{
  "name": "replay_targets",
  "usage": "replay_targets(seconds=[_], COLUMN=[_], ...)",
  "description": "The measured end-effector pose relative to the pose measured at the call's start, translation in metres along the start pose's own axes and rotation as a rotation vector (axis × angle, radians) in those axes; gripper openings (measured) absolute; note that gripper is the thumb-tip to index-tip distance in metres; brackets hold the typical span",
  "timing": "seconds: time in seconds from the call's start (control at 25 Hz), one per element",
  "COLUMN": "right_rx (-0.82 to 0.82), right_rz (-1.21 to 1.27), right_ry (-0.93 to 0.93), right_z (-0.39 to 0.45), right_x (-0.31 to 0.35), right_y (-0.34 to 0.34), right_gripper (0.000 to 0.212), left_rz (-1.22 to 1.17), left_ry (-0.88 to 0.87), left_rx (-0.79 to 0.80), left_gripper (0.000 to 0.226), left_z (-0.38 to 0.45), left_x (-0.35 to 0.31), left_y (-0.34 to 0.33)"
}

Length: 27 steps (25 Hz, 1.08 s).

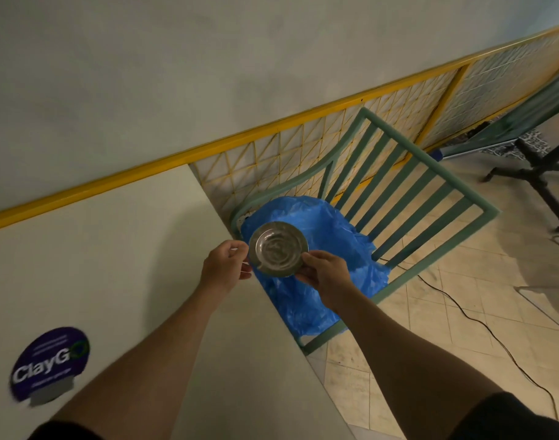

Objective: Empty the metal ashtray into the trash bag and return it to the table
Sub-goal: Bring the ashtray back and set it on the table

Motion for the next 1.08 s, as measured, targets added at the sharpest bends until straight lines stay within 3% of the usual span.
replay_targets(seconds=[0.56,1.08], right_rx=[0.22,0.219], right_rz=[-0.305,-0.513], right_ry=[-0.132,-0.276], right_z=[-0.095,-0.172], right_x=[-0.125,-0.248], right_y=[-0.112,-0.173], right_gripper=[0.009,0.007], left_rz=[0.007,-0.005], left_ry=[0.163,0.323], left_rx=[-0.219,-0.364], left_gripper=[0.022,0.019], left_z=[-0.161,-0.294], left_x=[0.057,0.118], left_y=[0.156,0.254])
Point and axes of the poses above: each hand's wrist, its own z-axis towards the middle knuckle, its own y-axis out of the back of the hand, x = y × z, the point moved 1 cm from there along z, towards the middle knuckle, and after that the axes turned 12 degrees about -y, right-handed, at the moved point
